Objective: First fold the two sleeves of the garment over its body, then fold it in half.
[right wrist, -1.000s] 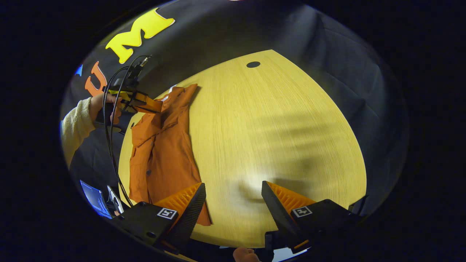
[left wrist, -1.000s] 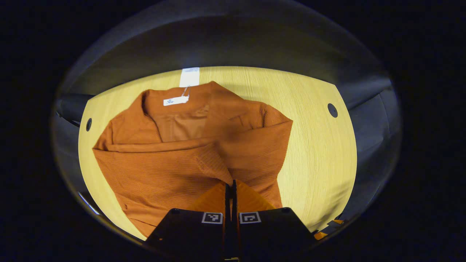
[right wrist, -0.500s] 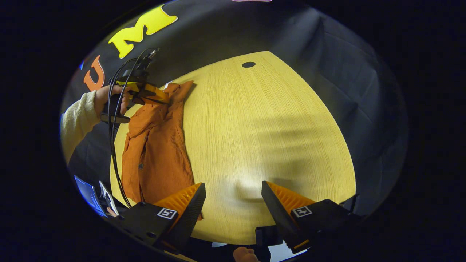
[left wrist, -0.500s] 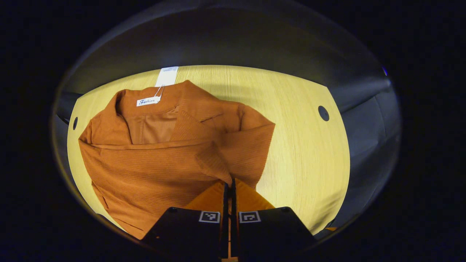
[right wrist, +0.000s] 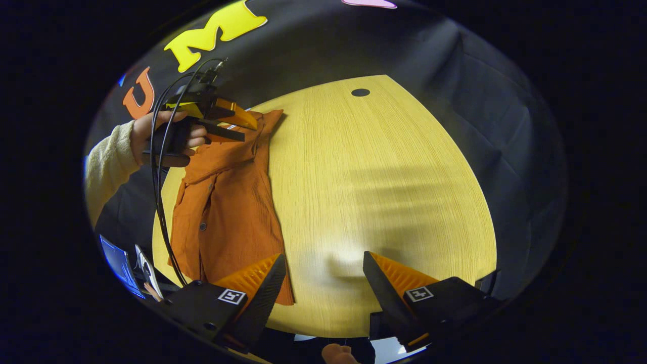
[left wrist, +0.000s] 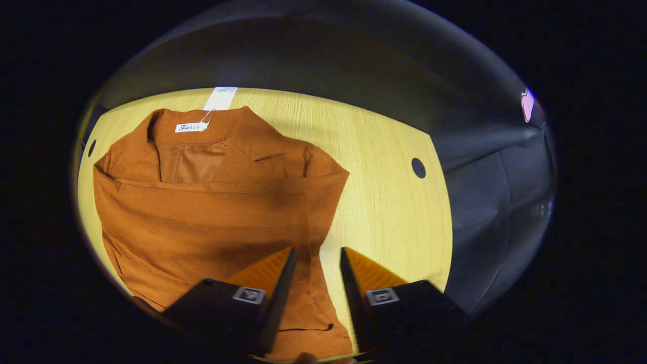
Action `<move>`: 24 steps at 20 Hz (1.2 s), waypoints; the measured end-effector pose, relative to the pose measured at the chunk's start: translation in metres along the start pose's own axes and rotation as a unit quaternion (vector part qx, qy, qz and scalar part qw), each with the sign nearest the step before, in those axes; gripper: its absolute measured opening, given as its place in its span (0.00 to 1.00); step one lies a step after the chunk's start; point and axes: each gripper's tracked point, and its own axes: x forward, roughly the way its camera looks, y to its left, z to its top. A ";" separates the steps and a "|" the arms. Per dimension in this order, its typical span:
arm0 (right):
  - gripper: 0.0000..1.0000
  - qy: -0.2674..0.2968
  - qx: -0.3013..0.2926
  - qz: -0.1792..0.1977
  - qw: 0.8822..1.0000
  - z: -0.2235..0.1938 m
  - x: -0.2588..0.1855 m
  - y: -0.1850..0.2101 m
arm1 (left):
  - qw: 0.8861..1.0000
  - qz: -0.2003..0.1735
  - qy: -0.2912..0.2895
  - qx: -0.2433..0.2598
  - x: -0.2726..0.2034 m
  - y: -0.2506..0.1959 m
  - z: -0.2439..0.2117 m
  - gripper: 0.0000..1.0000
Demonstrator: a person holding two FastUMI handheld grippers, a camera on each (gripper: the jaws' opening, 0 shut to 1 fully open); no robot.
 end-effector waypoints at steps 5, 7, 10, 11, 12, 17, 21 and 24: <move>0.98 -0.005 -0.027 0.001 1.000 -0.003 0.001 0.027 | 0.999 -0.012 -0.037 0.011 -0.046 0.018 -0.021 0.83; 0.98 -0.007 -0.042 0.004 0.999 -0.004 0.003 0.042 | 0.999 -0.012 -0.048 0.010 -0.065 0.033 -0.035 0.87; 0.98 -0.009 -0.059 0.011 0.998 -0.007 0.004 0.067 | 0.998 -0.005 -0.056 0.001 -0.090 0.064 -0.064 0.87; 0.98 -0.008 -0.064 0.013 0.998 -0.010 0.005 0.074 | 0.998 -0.004 -0.057 -0.001 -0.098 0.074 -0.075 0.99; 0.98 -0.006 -0.069 0.015 0.997 -0.013 0.007 0.083 | 0.998 -0.003 -0.057 -0.004 -0.106 0.085 -0.088 0.87; 0.98 0.003 -0.093 0.025 0.995 -0.030 0.015 0.116 | 0.998 0.019 -0.054 -0.031 -0.139 0.156 -0.156 0.87; 0.98 0.019 -0.089 0.031 0.995 -0.043 0.028 0.127 | 0.998 0.037 -0.035 -0.038 -0.162 0.212 -0.224 0.87; 0.98 0.049 -0.088 0.043 0.994 -0.058 0.036 0.128 | 0.997 0.060 -0.019 -0.051 -0.178 0.255 -0.269 0.87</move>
